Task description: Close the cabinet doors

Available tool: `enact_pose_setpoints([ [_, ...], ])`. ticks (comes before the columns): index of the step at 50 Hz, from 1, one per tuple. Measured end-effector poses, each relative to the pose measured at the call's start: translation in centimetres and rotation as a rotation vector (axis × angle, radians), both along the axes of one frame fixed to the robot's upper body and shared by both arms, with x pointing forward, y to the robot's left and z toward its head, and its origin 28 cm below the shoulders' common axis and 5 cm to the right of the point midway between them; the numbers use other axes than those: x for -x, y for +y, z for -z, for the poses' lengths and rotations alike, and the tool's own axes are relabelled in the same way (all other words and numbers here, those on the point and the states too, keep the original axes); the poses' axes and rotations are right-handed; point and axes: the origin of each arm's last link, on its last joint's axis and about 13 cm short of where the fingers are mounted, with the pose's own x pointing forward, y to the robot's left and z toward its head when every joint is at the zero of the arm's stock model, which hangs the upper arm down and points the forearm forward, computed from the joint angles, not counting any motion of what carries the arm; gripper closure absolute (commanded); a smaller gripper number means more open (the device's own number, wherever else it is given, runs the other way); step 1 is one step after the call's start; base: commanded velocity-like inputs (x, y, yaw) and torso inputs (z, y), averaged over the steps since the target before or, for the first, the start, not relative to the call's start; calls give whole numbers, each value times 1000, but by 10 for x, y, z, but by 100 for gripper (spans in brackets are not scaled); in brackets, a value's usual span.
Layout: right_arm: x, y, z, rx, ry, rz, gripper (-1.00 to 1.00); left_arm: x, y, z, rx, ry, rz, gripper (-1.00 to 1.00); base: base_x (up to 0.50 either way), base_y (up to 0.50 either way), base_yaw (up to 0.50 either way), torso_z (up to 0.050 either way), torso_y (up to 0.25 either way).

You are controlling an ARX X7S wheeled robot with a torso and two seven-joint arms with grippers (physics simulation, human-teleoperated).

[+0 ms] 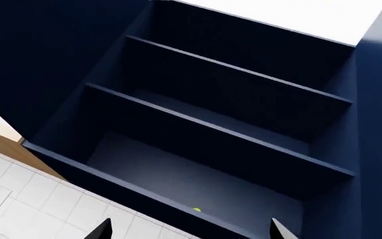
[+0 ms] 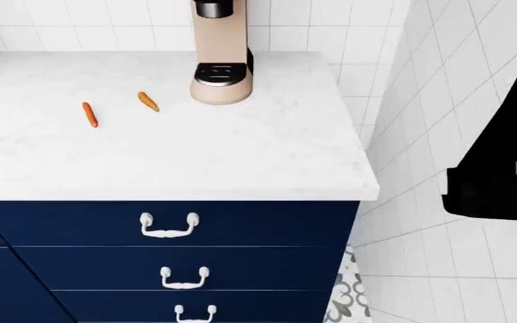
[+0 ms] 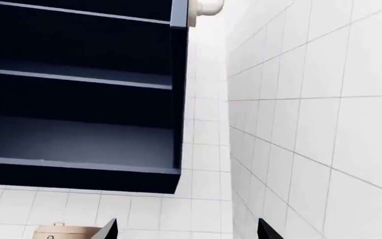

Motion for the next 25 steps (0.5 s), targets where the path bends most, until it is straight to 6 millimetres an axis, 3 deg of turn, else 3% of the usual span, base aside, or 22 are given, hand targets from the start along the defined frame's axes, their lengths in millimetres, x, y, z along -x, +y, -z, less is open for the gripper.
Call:
enact_pose_setpoints([
  [25, -1, 1, 5, -3, 30, 15, -100, -2, 2, -2, 6, 60, -15, -100, 0, 0, 0, 50, 0],
])
